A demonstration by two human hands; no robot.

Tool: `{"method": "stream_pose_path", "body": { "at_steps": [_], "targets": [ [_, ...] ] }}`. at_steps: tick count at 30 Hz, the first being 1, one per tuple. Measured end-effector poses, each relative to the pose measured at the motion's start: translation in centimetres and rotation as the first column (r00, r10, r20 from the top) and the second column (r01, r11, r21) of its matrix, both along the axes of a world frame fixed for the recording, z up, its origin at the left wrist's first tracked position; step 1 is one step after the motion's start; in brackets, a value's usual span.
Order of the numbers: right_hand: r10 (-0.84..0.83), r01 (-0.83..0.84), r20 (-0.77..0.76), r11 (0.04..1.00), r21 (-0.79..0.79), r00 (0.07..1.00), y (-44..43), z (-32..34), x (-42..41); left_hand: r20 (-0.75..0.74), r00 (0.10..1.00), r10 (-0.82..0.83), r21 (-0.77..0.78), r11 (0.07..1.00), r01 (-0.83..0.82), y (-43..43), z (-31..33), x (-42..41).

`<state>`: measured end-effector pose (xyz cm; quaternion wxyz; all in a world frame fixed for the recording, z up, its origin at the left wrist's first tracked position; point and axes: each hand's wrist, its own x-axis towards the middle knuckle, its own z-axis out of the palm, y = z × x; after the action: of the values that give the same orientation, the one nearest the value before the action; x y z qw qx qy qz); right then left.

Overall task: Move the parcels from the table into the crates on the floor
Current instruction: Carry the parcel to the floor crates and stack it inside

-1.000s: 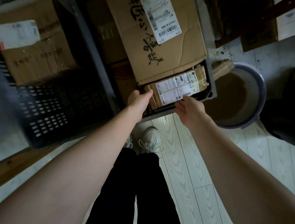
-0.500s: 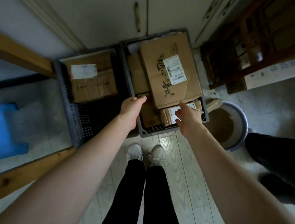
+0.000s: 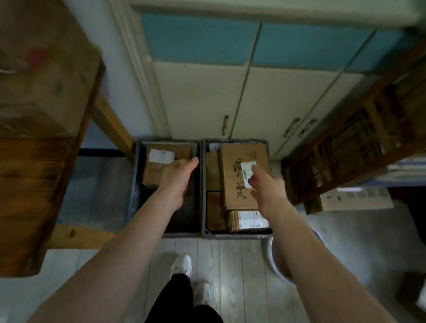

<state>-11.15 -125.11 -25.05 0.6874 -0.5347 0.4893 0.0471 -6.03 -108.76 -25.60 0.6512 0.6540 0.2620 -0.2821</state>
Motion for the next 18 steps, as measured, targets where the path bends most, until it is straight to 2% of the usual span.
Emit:
{"method": "stream_pose_path", "body": {
  "at_steps": [2,9,14,18],
  "targets": [
    [0.043,-0.041,0.039,0.998,-0.048,0.998,0.3,1.8,0.0,0.06,0.998,-0.014,-0.005,1.0,0.014,0.9,2.0,-0.3],
    [0.24,-0.22,0.204,0.968,-0.118,0.949,5.4,9.4,1.5,0.222,0.971,0.089,0.004,0.996,-0.092,8.3,9.7,-1.8],
    [0.363,-0.332,0.34,0.932,-0.146,0.868,12.0,13.7,4.1,0.345,0.921,0.18,0.022,0.98,-0.2,14.9,14.1,-2.0],
    [0.427,-0.386,0.379,0.904,-0.182,0.821,18.6,16.7,5.5,0.39,0.887,0.247,0.002,0.963,-0.269,21.0,17.0,-2.2]
  ]
}}
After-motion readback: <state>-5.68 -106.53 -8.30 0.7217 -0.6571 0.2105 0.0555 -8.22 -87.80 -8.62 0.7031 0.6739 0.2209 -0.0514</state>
